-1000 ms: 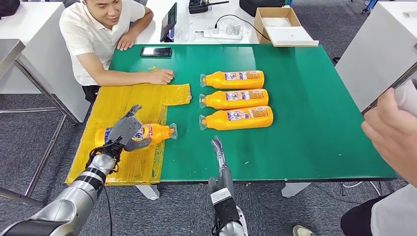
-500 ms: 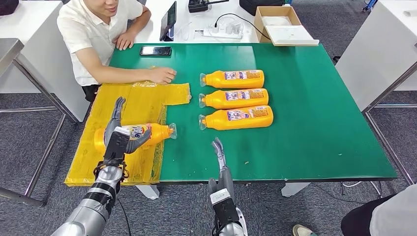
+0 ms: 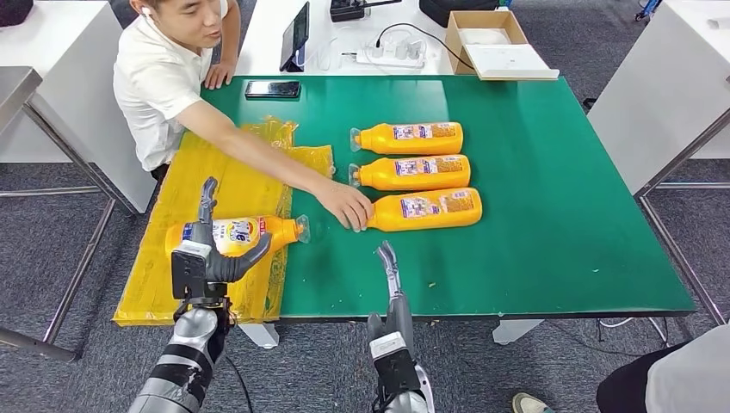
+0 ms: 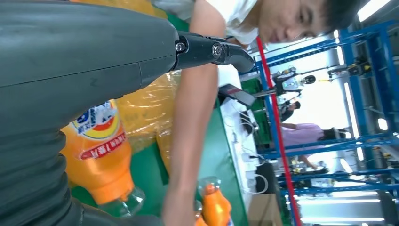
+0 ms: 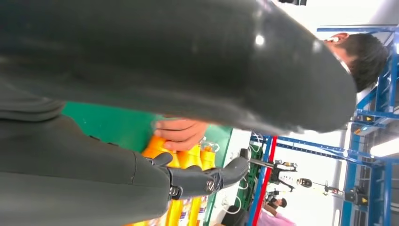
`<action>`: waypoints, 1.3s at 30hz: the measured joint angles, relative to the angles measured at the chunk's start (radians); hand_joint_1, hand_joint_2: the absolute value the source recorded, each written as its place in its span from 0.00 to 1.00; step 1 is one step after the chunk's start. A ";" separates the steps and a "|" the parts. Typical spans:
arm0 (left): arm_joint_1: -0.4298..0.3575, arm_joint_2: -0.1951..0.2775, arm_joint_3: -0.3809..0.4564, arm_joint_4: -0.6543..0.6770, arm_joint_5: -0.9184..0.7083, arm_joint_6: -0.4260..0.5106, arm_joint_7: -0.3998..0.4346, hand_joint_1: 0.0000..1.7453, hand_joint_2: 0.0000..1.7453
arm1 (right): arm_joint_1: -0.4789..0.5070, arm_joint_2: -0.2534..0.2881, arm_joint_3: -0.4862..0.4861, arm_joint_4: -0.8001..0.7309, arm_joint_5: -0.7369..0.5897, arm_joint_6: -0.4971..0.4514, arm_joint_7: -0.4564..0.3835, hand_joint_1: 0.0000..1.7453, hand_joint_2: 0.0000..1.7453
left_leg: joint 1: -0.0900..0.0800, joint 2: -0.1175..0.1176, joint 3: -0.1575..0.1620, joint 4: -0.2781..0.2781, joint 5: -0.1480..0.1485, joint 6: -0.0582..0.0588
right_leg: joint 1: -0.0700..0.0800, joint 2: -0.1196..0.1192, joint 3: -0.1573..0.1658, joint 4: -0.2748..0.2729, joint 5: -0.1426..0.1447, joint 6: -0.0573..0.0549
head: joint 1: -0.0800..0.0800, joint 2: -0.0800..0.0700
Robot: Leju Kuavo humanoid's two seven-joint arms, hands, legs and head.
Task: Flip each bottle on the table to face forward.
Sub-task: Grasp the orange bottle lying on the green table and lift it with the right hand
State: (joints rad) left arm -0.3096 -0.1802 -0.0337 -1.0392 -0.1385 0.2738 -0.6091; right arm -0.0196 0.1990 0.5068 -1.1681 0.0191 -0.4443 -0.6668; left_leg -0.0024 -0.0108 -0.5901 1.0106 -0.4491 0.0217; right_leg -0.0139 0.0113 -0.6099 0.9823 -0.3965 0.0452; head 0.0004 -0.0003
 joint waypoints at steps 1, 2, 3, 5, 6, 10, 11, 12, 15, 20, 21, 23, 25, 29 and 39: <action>0.010 -0.003 -0.001 -0.016 0.036 -0.027 0.014 0.00 1.00 | 0.003 -0.001 -0.001 -0.007 0.001 -0.014 0.000 0.00 0.50 | 0.000 0.000 0.000 0.000 0.000 0.000 | 0.000 0.000 0.000 0.000 0.000 0.000 | 0.000 0.000; 0.024 -0.008 -0.003 -0.037 0.095 -0.070 0.038 0.00 1.00 | 0.008 -0.002 -0.003 -0.019 0.003 -0.033 0.000 0.00 0.75 | 0.000 0.000 0.000 0.000 0.000 0.000 | 0.000 0.000 0.000 0.000 0.000 0.000 | 0.000 0.000; 0.044 -0.015 -0.005 -0.063 0.172 -0.124 0.068 0.00 1.00 | 0.015 -0.003 -0.007 -0.035 0.003 -0.051 0.000 0.00 0.75 | 0.000 0.000 0.000 0.000 0.000 0.000 | 0.000 0.000 0.000 0.000 0.000 0.000 | 0.000 0.000; 0.098 -0.028 -0.017 -0.123 0.325 -0.233 0.130 0.00 1.00 | 0.034 -0.004 -0.025 -0.073 -0.001 -0.071 0.000 0.00 0.25 | 0.000 0.000 0.000 0.000 0.000 0.000 | 0.000 0.000 0.000 0.000 0.000 0.000 | 0.000 0.000; 0.126 -0.032 -0.026 -0.149 0.383 -0.274 0.156 0.00 1.00 | 0.043 -0.002 -0.039 -0.090 -0.005 -0.072 0.000 0.00 0.00 | 0.000 0.000 0.000 0.000 0.000 0.000 | 0.000 0.000 0.000 0.000 0.000 0.000 | 0.000 0.000; 0.236 -0.043 -0.070 -0.238 0.532 -0.372 0.246 0.00 1.00 | 0.070 0.015 -0.109 -0.141 -0.008 -0.082 0.000 0.00 1.00 | 0.000 0.001 -0.001 0.000 -0.001 0.001 | 0.000 0.000 -0.001 0.000 0.000 0.000 | 0.000 0.000; 0.264 -0.046 -0.087 -0.264 0.538 -0.376 0.249 0.00 1.00 | 0.076 0.020 -0.127 -0.155 0.005 -0.095 0.000 0.00 1.00 | 0.000 0.000 -0.001 0.000 -0.001 0.001 | 0.000 0.000 -0.002 0.000 -0.001 0.000 | 0.000 0.000; 0.290 -0.047 -0.108 -0.291 0.526 -0.368 0.240 0.00 1.00 | 0.081 0.024 -0.142 -0.170 0.028 -0.119 0.000 0.00 1.00 | -0.001 0.000 -0.002 0.000 -0.001 0.001 | 0.000 0.000 -0.002 0.000 -0.001 0.000 | 0.000 0.000; 0.333 -0.049 -0.175 -0.366 0.451 -0.306 0.189 0.00 1.00 | 0.090 0.026 -0.160 -0.210 0.146 -0.180 0.000 0.00 1.00 | -0.001 0.000 -0.003 0.000 -0.001 0.001 | 0.000 0.000 -0.003 -0.001 -0.001 0.000 | 0.000 0.000; 0.356 -0.044 -0.232 -0.442 0.347 -0.220 0.117 0.00 1.00 | 0.100 0.031 -0.233 -0.221 0.434 -0.189 0.000 0.00 1.00 | 0.000 0.000 -0.002 0.000 -0.001 0.001 | 0.000 0.000 -0.002 -0.001 0.000 0.000 | 0.000 0.000; 0.360 -0.042 -0.239 -0.452 0.335 -0.212 0.108 0.00 1.00 | 0.099 0.033 -0.263 -0.215 0.488 -0.189 0.000 0.00 1.00 | 0.000 0.000 -0.002 0.000 -0.001 0.001 | 0.000 0.000 -0.002 -0.001 0.000 0.000 | 0.000 0.000; 0.368 -0.038 -0.250 -0.468 0.322 -0.204 0.098 0.00 1.00 | 0.097 0.034 -0.314 -0.202 0.538 -0.189 0.000 0.00 1.00 | 0.000 0.000 -0.002 0.000 -0.001 0.001 | 0.000 0.000 -0.002 0.000 0.000 0.000 | 0.000 0.000; 0.373 -0.035 -0.256 -0.478 0.319 -0.201 0.096 0.00 1.00 | 0.096 0.034 -0.346 -0.192 0.548 -0.189 0.000 0.00 1.00 | 0.000 0.000 -0.002 0.000 -0.001 0.001 | 0.000 0.000 -0.002 0.000 0.000 0.000 | 0.000 0.000; 0.377 -0.032 -0.263 -0.489 0.318 -0.201 0.094 0.00 1.00 | 0.095 0.034 -0.379 -0.179 0.555 -0.189 0.000 0.00 1.00 | 0.000 0.000 -0.002 0.000 -0.001 0.001 | 0.000 0.000 -0.002 0.000 0.000 0.000 | 0.000 0.000; 0.373 -0.029 -0.314 -0.511 0.328 -0.254 0.109 0.00 1.00 | 0.004 0.007 -0.490 -0.028 0.771 -0.190 0.014 0.00 1.00 | -0.001 0.000 -0.002 0.000 -0.001 0.001 | -0.001 0.000 -0.001 -0.001 0.000 0.000 | 0.000 0.000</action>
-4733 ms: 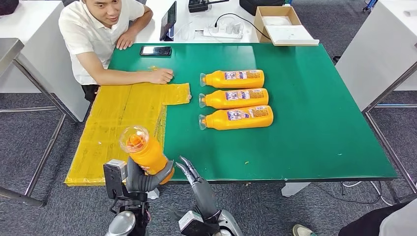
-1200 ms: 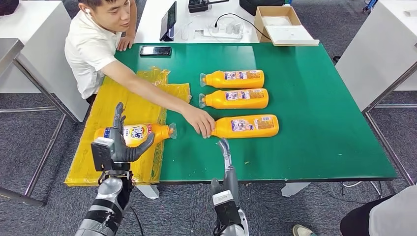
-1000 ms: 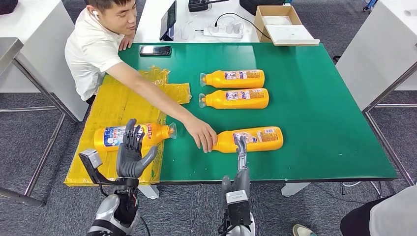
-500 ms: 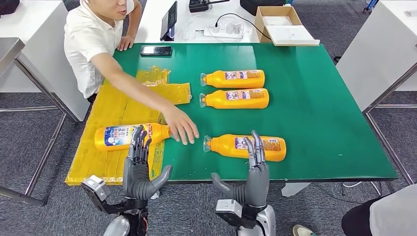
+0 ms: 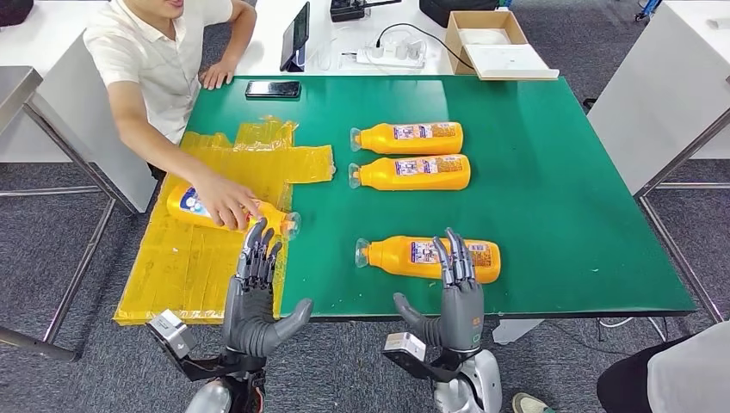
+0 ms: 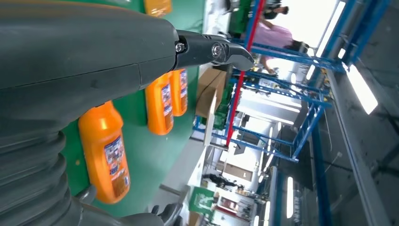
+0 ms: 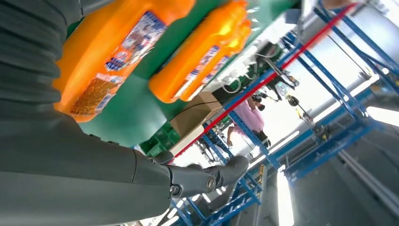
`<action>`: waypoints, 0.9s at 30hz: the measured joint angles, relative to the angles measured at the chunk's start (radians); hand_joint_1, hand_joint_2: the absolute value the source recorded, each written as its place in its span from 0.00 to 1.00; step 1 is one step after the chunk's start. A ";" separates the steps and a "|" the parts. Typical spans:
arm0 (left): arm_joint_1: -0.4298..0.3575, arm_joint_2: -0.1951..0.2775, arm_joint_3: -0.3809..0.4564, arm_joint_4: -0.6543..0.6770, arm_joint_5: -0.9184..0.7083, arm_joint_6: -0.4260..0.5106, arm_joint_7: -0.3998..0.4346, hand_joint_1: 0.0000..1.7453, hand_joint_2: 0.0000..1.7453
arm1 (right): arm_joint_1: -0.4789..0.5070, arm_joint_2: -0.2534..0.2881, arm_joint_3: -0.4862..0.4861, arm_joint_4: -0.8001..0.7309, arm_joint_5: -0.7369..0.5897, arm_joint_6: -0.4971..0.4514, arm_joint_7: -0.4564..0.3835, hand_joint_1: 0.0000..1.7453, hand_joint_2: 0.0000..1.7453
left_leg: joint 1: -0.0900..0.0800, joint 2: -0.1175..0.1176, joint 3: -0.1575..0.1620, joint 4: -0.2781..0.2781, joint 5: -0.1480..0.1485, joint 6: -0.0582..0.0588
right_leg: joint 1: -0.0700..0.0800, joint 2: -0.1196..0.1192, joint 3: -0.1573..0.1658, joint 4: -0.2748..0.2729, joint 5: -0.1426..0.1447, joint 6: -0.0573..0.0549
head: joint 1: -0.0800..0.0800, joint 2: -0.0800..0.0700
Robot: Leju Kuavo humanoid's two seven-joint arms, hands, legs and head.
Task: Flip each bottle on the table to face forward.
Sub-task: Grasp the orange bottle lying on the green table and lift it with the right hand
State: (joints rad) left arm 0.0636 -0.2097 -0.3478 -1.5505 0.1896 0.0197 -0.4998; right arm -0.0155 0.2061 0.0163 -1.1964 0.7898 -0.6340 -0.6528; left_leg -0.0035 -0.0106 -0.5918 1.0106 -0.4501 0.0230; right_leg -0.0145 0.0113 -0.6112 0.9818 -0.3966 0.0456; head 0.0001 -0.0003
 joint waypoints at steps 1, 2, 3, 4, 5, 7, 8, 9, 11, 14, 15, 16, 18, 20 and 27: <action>-0.001 0.000 -0.008 -0.002 -0.009 0.008 -0.003 0.00 1.00 | -0.016 -0.008 -0.007 0.024 0.018 0.000 0.015 0.00 1.00 | 0.000 0.000 0.000 0.000 0.000 0.000 | 0.000 0.000 0.000 0.000 0.000 0.000 | 0.000 0.000; -0.002 0.001 -0.014 -0.002 -0.013 0.014 -0.004 0.00 1.00 | -0.032 -0.017 -0.012 0.049 0.037 0.000 0.035 0.00 1.00 | 0.000 0.000 0.000 0.000 0.000 0.000 | 0.000 0.000 0.000 0.000 0.000 0.000 | 0.000 0.000; -0.002 0.002 -0.018 -0.002 -0.016 0.019 -0.005 0.00 1.00 | -0.047 -0.028 -0.014 0.075 0.054 0.000 0.059 0.00 1.00 | -0.001 0.000 0.000 0.000 0.000 0.000 | 0.000 0.000 0.000 0.000 0.000 0.000 | 0.000 0.000; -0.002 0.003 -0.020 -0.002 -0.019 0.023 -0.006 0.00 1.00 | -0.061 -0.039 -0.016 0.099 0.067 0.000 0.082 0.00 1.00 | -0.001 0.000 0.000 0.000 0.000 0.000 | -0.001 0.000 0.000 0.000 0.000 0.000 | 0.000 0.000; -0.002 0.004 -0.022 -0.001 -0.023 0.027 -0.008 0.00 1.00 | -0.072 -0.051 -0.018 0.123 0.081 0.000 0.103 0.00 1.00 | -0.001 0.000 0.000 0.000 0.000 0.000 | 0.000 0.000 0.000 0.000 0.000 0.000 | 0.000 0.000; -0.002 0.006 -0.022 -0.001 -0.026 0.032 -0.011 0.00 1.00 | -0.090 -0.071 -0.025 0.162 0.110 0.000 0.133 0.00 1.00 | -0.001 0.000 0.000 0.000 0.000 0.000 | 0.000 0.000 0.000 0.000 0.000 0.000 | 0.000 0.000; -0.001 0.007 -0.022 -0.001 -0.027 0.033 -0.013 0.00 1.00 | -0.097 -0.079 -0.031 0.177 0.128 0.000 0.144 0.00 1.00 | -0.001 0.000 0.000 0.000 0.000 0.000 | 0.000 0.000 0.000 0.000 0.000 0.000 | 0.000 0.000; -0.001 0.008 -0.022 -0.001 -0.027 0.033 -0.013 0.00 1.00 | -0.103 -0.086 -0.039 0.189 0.148 -0.001 0.155 0.00 1.00 | -0.001 0.000 0.000 0.000 0.000 0.000 | 0.000 0.000 0.000 0.000 0.000 0.000 | 0.000 0.000; 0.000 0.009 -0.022 -0.001 -0.027 0.033 -0.014 0.00 1.00 | -0.113 -0.097 -0.055 0.209 0.194 -0.001 0.177 0.00 1.00 | -0.001 0.000 0.000 0.000 0.000 0.000 | 0.000 0.000 0.000 0.000 0.000 0.000 | 0.000 0.000; 0.003 0.009 -0.022 -0.001 -0.027 0.033 -0.015 0.00 1.00 | -0.129 -0.108 -0.077 0.232 0.258 -0.001 0.224 0.00 1.00 | -0.001 0.000 0.000 0.000 0.000 0.000 | -0.001 0.000 0.000 0.000 0.000 0.000 | 0.000 0.000; 0.004 0.009 -0.022 -0.001 -0.027 0.033 -0.015 0.00 1.00 | -0.134 -0.113 -0.082 0.239 0.273 -0.001 0.242 0.00 1.00 | -0.001 0.000 0.000 0.000 0.000 0.000 | -0.001 0.000 0.000 0.000 0.000 0.000 | 0.000 0.000; 0.006 0.009 -0.022 -0.001 -0.027 0.033 -0.016 0.00 1.00 | -0.138 -0.117 -0.086 0.246 0.285 -0.001 0.260 0.00 1.00 | -0.001 0.000 0.000 0.000 0.000 0.000 | -0.001 0.000 0.000 0.000 0.000 0.000 | 0.000 0.000; 0.010 0.010 -0.022 -0.002 -0.027 0.033 -0.016 0.00 1.00 | -0.143 -0.126 -0.093 0.256 0.297 -0.001 0.289 0.00 1.00 | -0.001 0.000 0.000 0.000 0.000 0.000 | -0.001 0.000 0.000 0.000 0.000 0.000 | 0.000 0.000; 0.016 0.010 -0.022 -0.002 -0.027 0.033 -0.016 0.00 1.00 | -0.147 -0.136 -0.099 0.268 0.296 -0.002 0.308 0.00 1.00 | -0.001 0.000 0.000 0.000 0.000 0.000 | -0.001 0.000 0.000 0.000 0.000 0.000 | 0.000 0.000; 0.023 0.010 -0.022 -0.002 -0.027 0.033 -0.016 0.00 1.00 | -0.153 -0.159 -0.103 0.296 0.294 -0.002 0.328 0.00 1.00 | -0.001 0.000 0.000 0.000 0.000 0.000 | -0.001 0.000 0.000 0.000 0.000 0.000 | 0.000 0.000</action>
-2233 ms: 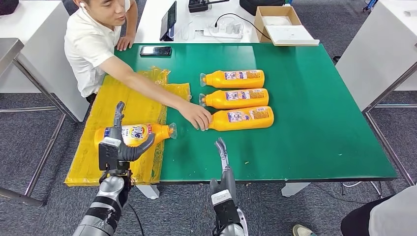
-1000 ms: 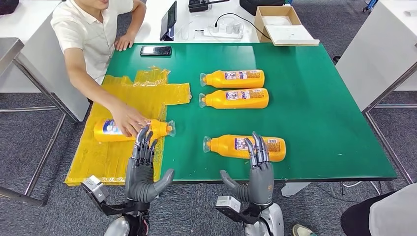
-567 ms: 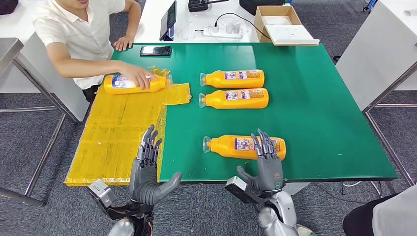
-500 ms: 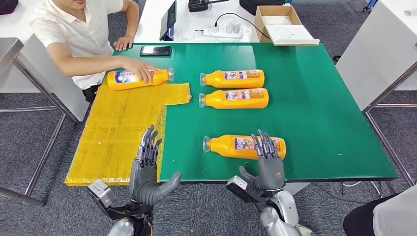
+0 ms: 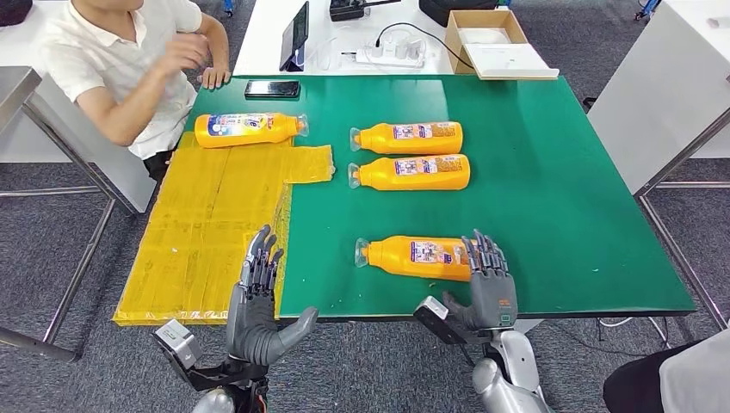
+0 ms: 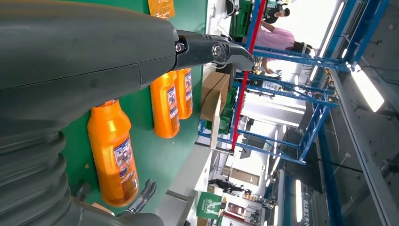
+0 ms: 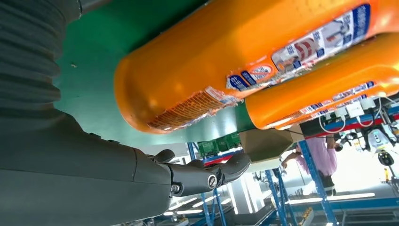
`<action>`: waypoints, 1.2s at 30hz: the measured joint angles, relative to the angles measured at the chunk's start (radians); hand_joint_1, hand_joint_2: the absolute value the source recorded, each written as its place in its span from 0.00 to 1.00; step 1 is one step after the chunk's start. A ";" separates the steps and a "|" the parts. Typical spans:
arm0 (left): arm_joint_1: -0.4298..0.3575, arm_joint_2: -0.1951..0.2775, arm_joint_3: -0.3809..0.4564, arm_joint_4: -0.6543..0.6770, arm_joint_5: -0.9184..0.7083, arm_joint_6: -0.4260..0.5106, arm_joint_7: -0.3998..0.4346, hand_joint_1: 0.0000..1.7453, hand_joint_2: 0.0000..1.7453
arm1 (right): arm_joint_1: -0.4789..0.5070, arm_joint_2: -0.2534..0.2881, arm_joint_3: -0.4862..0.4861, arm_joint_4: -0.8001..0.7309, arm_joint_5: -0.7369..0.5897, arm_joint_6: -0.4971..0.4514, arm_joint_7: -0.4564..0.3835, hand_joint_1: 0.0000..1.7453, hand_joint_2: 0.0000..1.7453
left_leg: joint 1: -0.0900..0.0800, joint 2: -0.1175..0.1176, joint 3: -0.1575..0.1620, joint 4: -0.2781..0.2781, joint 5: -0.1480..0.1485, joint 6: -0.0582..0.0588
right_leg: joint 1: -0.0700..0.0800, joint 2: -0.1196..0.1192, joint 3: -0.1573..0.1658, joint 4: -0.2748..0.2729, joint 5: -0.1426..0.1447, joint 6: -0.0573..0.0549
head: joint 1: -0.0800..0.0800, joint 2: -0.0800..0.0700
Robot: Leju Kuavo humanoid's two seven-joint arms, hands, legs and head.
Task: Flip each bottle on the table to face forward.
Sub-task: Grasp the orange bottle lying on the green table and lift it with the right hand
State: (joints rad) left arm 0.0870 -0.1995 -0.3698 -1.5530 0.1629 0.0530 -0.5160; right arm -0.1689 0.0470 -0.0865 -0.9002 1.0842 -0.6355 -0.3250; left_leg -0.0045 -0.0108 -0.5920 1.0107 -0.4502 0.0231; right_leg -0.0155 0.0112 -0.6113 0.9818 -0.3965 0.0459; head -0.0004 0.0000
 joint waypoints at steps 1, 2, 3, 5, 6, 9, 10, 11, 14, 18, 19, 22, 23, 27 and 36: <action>0.000 0.000 0.000 0.000 0.000 0.000 0.000 0.00 1.00 | -0.001 -0.002 0.000 0.003 0.007 0.000 0.007 0.00 1.00 | 0.000 0.000 0.000 0.000 0.000 0.000 | 0.000 0.000 0.000 0.000 0.000 0.000 | 0.000 0.000; 0.001 0.000 0.000 0.000 0.000 0.000 0.000 0.00 1.00 | -0.003 -0.005 0.000 0.005 0.019 0.000 0.016 0.00 1.00 | 0.000 0.000 0.000 0.000 0.000 0.000 | 0.000 0.000 0.000 0.000 0.000 0.000 | 0.000 0.000; 0.001 0.000 0.000 0.000 0.000 0.000 0.000 0.00 1.00 | -0.006 -0.008 0.000 0.007 0.034 0.000 0.027 0.00 1.00 | 0.000 0.000 0.000 0.000 0.000 0.000 | 0.000 0.000 0.000 0.000 0.000 0.000 | 0.000 0.000; 0.000 0.000 0.000 0.000 0.000 0.000 0.000 0.00 1.00 | -0.014 -0.013 -0.003 0.010 0.066 0.000 0.042 0.00 1.00 | 0.000 0.000 0.000 0.000 0.000 0.000 | 0.000 0.000 0.000 0.000 0.000 0.000 | 0.000 0.000; 0.000 0.000 0.000 0.000 0.000 0.000 0.000 0.00 1.00 | -0.021 -0.016 -0.006 0.012 0.077 0.000 0.047 0.00 1.00 | 0.000 0.000 0.000 0.000 0.000 0.000 | 0.000 0.000 0.000 0.000 0.000 0.000 | 0.000 0.000; -0.002 0.000 0.001 0.000 0.000 0.001 0.000 0.00 1.00 | -0.046 -0.022 -0.018 0.025 0.076 0.000 0.053 0.00 1.00 | 0.000 0.000 0.000 0.000 0.000 0.000 | 0.000 0.000 0.000 0.000 0.000 0.000 | 0.000 0.000; -0.002 0.000 0.001 0.000 0.000 0.001 0.000 0.00 1.00 | -0.054 -0.024 -0.020 0.032 0.070 0.000 0.055 0.00 1.00 | 0.000 0.000 0.000 0.000 0.000 0.000 | 0.000 0.000 0.000 0.000 0.000 0.000 | 0.000 0.000; -0.002 0.000 0.002 0.000 0.000 0.001 0.000 0.00 1.00 | -0.061 -0.026 -0.022 0.041 0.063 0.000 0.057 0.00 1.00 | 0.000 0.000 0.000 0.000 0.000 0.000 | 0.000 0.000 0.000 0.000 0.000 0.000 | 0.000 0.000; -0.002 0.000 0.002 0.000 0.000 0.001 0.000 0.00 1.00 | -0.074 -0.031 -0.024 0.064 0.050 0.000 0.058 0.00 1.00 | 0.000 0.000 0.000 0.000 0.000 0.000 | 0.000 0.000 0.000 0.000 0.000 0.000 | 0.000 0.000; -0.003 0.000 0.002 0.000 0.000 0.001 0.000 0.00 1.00 | -0.087 -0.035 -0.024 0.091 0.050 0.000 0.058 0.00 1.00 | 0.000 0.000 0.000 0.000 0.000 0.000 | 0.000 0.000 0.000 0.000 0.000 0.000 | 0.000 0.000; -0.004 0.000 0.002 0.000 0.000 0.001 0.000 0.00 1.00 | -0.093 -0.036 -0.024 0.100 0.052 0.000 0.058 0.00 1.00 | 0.000 0.000 0.000 0.000 0.000 0.000 | 0.000 0.000 0.000 0.000 0.000 0.000 | 0.000 0.000; -0.009 0.000 0.000 0.000 0.000 -0.001 0.004 0.00 1.00 | -0.116 -0.037 -0.024 0.134 0.057 0.000 0.058 0.00 1.00 | 0.000 0.000 0.000 0.000 0.000 0.000 | 0.000 0.000 0.000 0.000 0.000 0.000 | 0.000 0.000; -0.011 0.000 -0.001 0.000 0.001 -0.002 0.006 0.00 1.00 | -0.125 -0.037 -0.023 0.148 0.056 0.000 0.057 0.00 1.00 | 0.000 0.000 0.000 0.000 0.000 0.000 | 0.000 0.000 0.000 0.000 0.000 0.000 | 0.000 0.000; -0.017 0.000 -0.007 0.000 0.002 -0.006 0.012 0.00 1.00 | -0.153 -0.036 -0.022 0.197 0.047 0.000 0.053 0.00 1.00 | 0.000 0.000 0.000 0.000 0.000 0.000 | 0.000 0.000 0.000 0.000 0.000 0.000 | 0.000 0.000; -0.022 0.000 -0.011 0.004 0.011 -0.017 0.021 0.00 1.00 | -0.189 -0.033 -0.011 0.273 0.010 0.002 0.043 0.00 1.00 | 0.000 0.000 0.000 0.000 0.000 0.000 | 0.000 0.000 0.000 0.000 0.000 0.000 | 0.000 0.000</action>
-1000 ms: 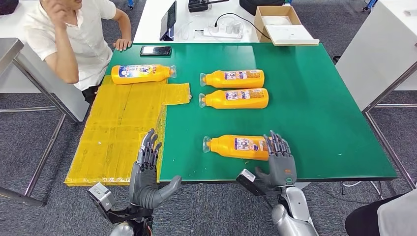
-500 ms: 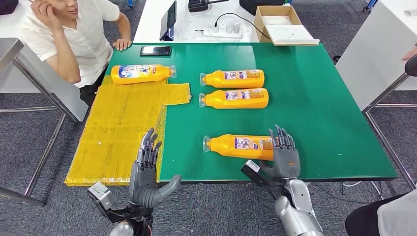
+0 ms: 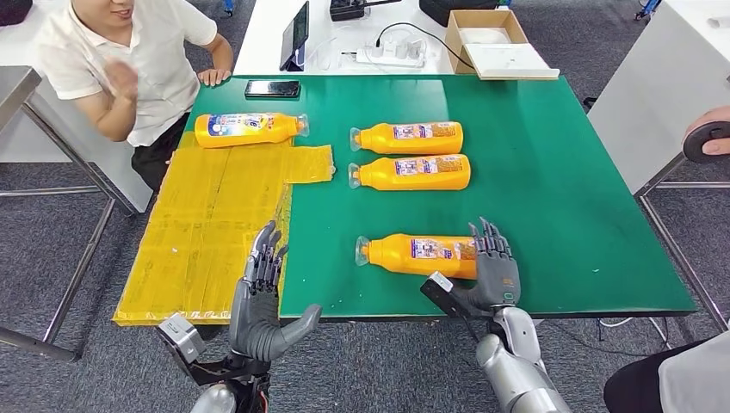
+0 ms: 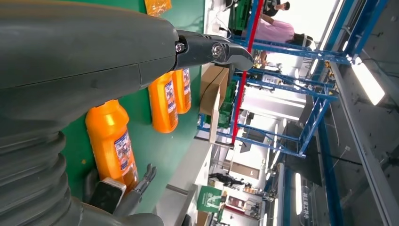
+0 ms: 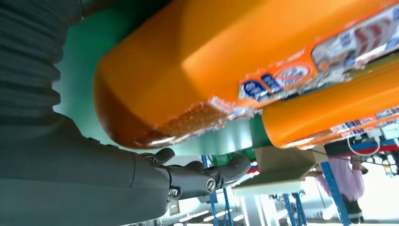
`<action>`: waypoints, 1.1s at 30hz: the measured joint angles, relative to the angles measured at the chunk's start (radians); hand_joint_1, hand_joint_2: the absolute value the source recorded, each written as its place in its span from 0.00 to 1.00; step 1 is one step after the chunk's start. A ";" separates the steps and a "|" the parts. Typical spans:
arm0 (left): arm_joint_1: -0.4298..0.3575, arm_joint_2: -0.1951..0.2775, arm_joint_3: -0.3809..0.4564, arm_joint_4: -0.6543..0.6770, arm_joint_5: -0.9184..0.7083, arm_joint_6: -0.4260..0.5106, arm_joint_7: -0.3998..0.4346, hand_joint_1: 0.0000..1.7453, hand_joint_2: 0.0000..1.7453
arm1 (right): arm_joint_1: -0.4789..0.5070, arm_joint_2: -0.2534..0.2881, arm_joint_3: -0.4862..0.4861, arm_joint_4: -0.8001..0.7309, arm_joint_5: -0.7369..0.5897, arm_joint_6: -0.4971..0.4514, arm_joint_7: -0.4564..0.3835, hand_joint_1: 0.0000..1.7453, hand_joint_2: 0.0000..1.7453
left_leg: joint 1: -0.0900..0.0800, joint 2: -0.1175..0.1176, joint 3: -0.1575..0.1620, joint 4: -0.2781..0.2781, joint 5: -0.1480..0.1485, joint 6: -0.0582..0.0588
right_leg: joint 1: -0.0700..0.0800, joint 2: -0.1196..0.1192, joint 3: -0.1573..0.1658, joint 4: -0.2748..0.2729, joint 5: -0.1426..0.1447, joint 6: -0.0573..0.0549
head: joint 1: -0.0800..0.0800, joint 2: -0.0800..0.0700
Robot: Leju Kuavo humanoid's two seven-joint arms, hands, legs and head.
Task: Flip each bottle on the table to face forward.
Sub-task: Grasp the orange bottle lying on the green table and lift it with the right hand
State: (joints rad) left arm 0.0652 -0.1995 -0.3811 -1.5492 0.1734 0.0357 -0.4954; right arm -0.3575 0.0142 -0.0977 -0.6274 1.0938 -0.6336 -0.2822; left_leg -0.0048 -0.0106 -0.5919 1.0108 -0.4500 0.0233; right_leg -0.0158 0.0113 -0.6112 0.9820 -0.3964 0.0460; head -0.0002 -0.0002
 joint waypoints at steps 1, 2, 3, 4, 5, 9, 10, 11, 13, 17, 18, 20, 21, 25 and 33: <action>-0.001 0.000 -0.001 0.001 0.003 -0.002 0.002 0.00 1.00 | -0.005 0.001 0.004 0.011 -0.005 0.001 0.000 0.00 1.00 | 0.000 0.000 0.000 0.000 0.000 0.000 | 0.000 0.000 0.000 0.000 0.000 0.000 | 0.000 0.000; -0.002 0.000 -0.002 0.003 0.006 -0.003 0.004 0.00 1.00 | -0.011 0.001 0.008 0.024 -0.009 0.003 0.000 0.00 1.00 | 0.000 0.000 0.000 0.000 0.000 0.000 | 0.000 0.000 0.000 0.000 0.000 0.000 | 0.000 0.000; -0.004 0.000 -0.002 0.006 0.009 -0.005 0.006 0.00 1.00 | -0.018 0.002 0.012 0.037 -0.015 0.008 -0.001 0.23 1.00 | 0.000 0.000 0.000 0.000 0.000 0.000 | 0.000 0.000 0.000 0.000 0.000 0.000 | 0.000 0.000; -0.005 0.000 -0.003 0.008 0.011 -0.006 0.007 0.00 1.00 | -0.024 0.003 0.014 0.050 -0.019 0.013 -0.003 0.48 1.00 | 0.000 0.000 0.001 0.000 0.000 0.000 | 0.000 0.000 0.000 0.000 0.000 0.000 | 0.000 0.000; -0.007 0.000 -0.003 0.011 0.013 -0.007 0.008 0.00 1.00 | -0.031 0.004 0.017 0.063 -0.023 0.021 -0.004 0.73 1.00 | 0.000 0.000 0.001 0.000 0.000 0.000 | 0.000 0.000 0.000 0.000 0.000 0.000 | 0.000 0.000; -0.015 0.000 -0.004 0.018 0.018 -0.013 0.010 0.00 1.00 | -0.049 0.002 0.027 0.105 -0.035 0.063 -0.006 1.00 1.00 | 0.000 0.001 0.003 0.000 0.000 0.000 | 0.000 0.000 0.002 0.000 0.000 0.000 | 0.000 0.000; -0.017 0.000 -0.004 0.020 0.021 -0.015 0.010 0.00 1.00 | -0.053 0.001 0.031 0.115 -0.037 0.071 -0.005 1.00 1.00 | 0.000 0.001 0.004 0.000 0.000 0.000 | 0.000 0.000 0.002 0.000 0.000 0.000 | 0.000 0.000; -0.018 0.000 -0.004 0.022 0.023 -0.016 0.010 0.00 1.00 | -0.056 0.000 0.034 0.123 -0.038 0.076 -0.004 1.00 1.00 | 0.000 0.001 0.004 0.000 0.000 0.000 | 0.000 0.000 0.003 0.000 0.000 0.000 | 0.000 0.000; -0.020 0.000 -0.004 0.024 0.028 -0.017 0.011 0.00 1.00 | -0.062 -0.002 0.039 0.135 -0.040 0.080 -0.001 1.00 1.00 | 0.000 0.001 0.005 0.000 0.000 0.000 | 0.000 0.001 0.003 0.000 0.000 0.000 | 0.000 0.000; -0.022 0.000 -0.004 0.029 0.030 -0.018 0.013 0.00 1.00 | -0.073 -0.006 0.042 0.151 -0.051 0.086 0.003 1.00 1.00 | 0.000 0.002 0.007 0.000 0.000 0.000 | 0.000 0.001 0.005 0.000 0.000 0.000 | 0.000 0.000; -0.022 0.000 -0.004 0.031 0.031 -0.019 0.013 0.00 1.00 | -0.074 -0.006 0.042 0.153 -0.054 0.086 0.001 1.00 1.00 | 0.000 0.002 0.007 0.000 0.000 0.000 | 0.000 0.001 0.006 0.000 0.000 0.000 | 0.000 0.000; -0.023 0.000 -0.004 0.032 0.035 -0.021 0.015 0.00 1.00 | -0.075 -0.006 0.043 0.157 -0.060 0.087 -0.004 1.00 1.00 | 0.000 0.002 0.008 0.000 0.000 0.000 | 0.000 0.001 0.006 0.000 0.000 0.000 | 0.000 0.000; -0.023 0.000 -0.004 0.033 0.037 -0.022 0.016 0.00 1.00 | -0.075 -0.006 0.043 0.158 -0.063 0.087 -0.008 1.00 1.00 | 0.000 0.002 0.008 0.000 0.000 0.000 | 0.000 0.001 0.006 0.000 0.000 0.000 | 0.000 0.000; -0.025 0.000 -0.003 0.033 0.052 -0.032 0.021 0.00 1.00 | -0.075 -0.006 0.046 0.162 -0.078 0.088 -0.023 1.00 1.00 | 0.000 0.002 0.008 0.000 0.000 0.000 | 0.000 0.001 0.007 0.000 0.000 0.000 | 0.000 0.000; -0.027 0.000 -0.002 0.037 0.065 -0.037 0.025 0.00 1.00 | -0.067 -0.004 0.047 0.165 -0.171 0.081 -0.120 1.00 1.00 | 0.000 0.002 0.008 0.000 0.000 0.000 | 0.000 0.001 0.007 0.000 0.000 0.000 | 0.000 0.000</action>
State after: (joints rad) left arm 0.0385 -0.1995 -0.3836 -1.5122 0.2388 -0.0012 -0.4708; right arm -0.4243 0.0106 -0.0510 -0.4623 0.9232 -0.5528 -0.4026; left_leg -0.0046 -0.0088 -0.5835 1.0108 -0.4503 0.0232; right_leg -0.0154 0.0119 -0.6043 0.9816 -0.3964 0.0459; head -0.0002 -0.0002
